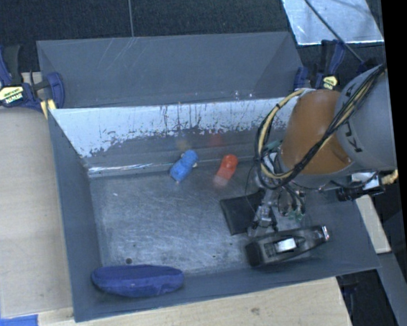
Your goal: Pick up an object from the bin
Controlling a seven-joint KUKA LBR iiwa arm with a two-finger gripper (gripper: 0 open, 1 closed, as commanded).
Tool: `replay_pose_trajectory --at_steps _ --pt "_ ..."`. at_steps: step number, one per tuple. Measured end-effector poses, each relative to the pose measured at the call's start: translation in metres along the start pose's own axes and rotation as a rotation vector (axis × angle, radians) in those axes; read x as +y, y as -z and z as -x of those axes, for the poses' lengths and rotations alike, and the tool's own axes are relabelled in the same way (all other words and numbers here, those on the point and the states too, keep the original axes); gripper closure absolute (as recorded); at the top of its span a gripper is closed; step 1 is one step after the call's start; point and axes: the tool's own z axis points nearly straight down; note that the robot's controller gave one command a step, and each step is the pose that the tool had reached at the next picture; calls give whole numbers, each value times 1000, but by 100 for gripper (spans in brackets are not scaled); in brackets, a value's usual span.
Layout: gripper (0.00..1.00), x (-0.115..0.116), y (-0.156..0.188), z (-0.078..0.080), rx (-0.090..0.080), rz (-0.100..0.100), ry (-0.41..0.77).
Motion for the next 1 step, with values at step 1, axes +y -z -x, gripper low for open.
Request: replay_pose_trajectory --at_steps 1 --pt "0 0 1 1 -3 1 3"
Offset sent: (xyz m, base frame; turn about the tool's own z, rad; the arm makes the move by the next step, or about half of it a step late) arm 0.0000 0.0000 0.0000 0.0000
